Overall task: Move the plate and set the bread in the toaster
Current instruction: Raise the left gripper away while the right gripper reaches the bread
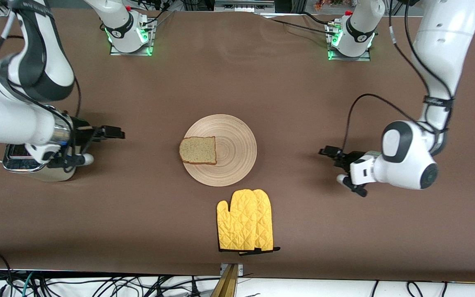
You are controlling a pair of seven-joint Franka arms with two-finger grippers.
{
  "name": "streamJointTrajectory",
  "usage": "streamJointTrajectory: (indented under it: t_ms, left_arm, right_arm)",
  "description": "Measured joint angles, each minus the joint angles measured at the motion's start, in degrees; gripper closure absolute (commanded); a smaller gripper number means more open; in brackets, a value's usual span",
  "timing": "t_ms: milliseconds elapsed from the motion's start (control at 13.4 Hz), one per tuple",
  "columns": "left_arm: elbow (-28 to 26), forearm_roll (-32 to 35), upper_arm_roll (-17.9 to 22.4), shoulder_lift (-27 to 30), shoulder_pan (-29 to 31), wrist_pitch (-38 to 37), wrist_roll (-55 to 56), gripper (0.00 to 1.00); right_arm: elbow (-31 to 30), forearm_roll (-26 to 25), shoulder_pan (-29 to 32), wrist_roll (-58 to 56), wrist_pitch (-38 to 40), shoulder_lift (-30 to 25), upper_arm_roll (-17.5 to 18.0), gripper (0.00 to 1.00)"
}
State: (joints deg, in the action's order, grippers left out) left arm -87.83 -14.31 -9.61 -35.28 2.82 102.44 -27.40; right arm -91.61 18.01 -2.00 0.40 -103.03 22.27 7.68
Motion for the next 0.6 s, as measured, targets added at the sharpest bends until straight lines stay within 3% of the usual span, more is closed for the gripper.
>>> streamJointTrajectory:
  t_ms: [224,374,598]
  left_arm:
    - [0.09,17.26,-0.39,7.46,0.16,-5.49,5.84,0.0]
    - [0.27,21.64,-1.36,13.13,-0.51,-7.01,13.76,0.0]
    - [1.29,23.03,-2.65,21.68,-1.43,-7.42,21.41,0.0]
  right_arm:
    - [0.04,1.53,-6.45,5.16,-9.92,6.18,0.27,0.0]
    - [0.06,2.58,-9.16,7.43,-14.12,9.13,0.31,0.0]
    - [0.09,7.61,-10.15,7.65,-18.02,13.04,0.29,0.0]
